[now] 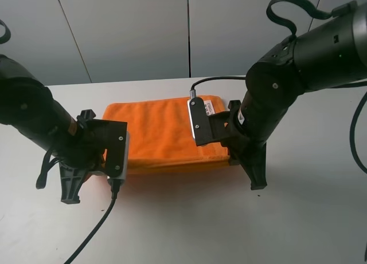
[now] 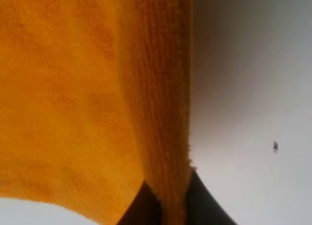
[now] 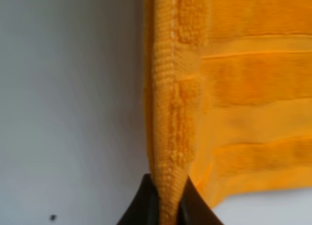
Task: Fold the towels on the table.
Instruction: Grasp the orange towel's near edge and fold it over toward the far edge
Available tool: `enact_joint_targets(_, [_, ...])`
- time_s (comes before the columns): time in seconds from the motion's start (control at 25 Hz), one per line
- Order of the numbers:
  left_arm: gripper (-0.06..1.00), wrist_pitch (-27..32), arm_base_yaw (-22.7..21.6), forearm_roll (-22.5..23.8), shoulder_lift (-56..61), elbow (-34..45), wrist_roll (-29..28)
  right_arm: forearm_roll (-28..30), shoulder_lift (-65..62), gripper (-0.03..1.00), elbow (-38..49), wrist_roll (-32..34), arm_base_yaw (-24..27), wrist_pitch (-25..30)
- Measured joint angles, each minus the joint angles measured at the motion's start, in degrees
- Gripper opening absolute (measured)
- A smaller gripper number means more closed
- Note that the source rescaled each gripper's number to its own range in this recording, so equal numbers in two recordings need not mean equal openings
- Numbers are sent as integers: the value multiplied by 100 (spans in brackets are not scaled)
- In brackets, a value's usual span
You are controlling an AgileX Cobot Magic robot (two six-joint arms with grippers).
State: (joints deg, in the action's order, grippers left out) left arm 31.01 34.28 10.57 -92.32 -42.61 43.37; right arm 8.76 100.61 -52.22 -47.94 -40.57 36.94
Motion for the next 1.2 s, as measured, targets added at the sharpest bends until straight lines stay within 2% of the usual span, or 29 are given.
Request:
enact_joint_targets(0.28, [0,-68,0,1396,174,0,-1057,625,0,1,-666,32,0,150])
enact_joint_targets(0.36, [0,-158,-29,1661,176,-30,-1274,841,0,1,-778,41,0,138])
enact_joint_targets(0.64, [0,-349,-559,1798,176,-563,-1427,1430,266,0,-1138,54,29,113])
enact_joint_targets(1.2, [0,-997,-1034,1874,-276,-1302,-1454,1455,980,0,-2086,63,860,-338])
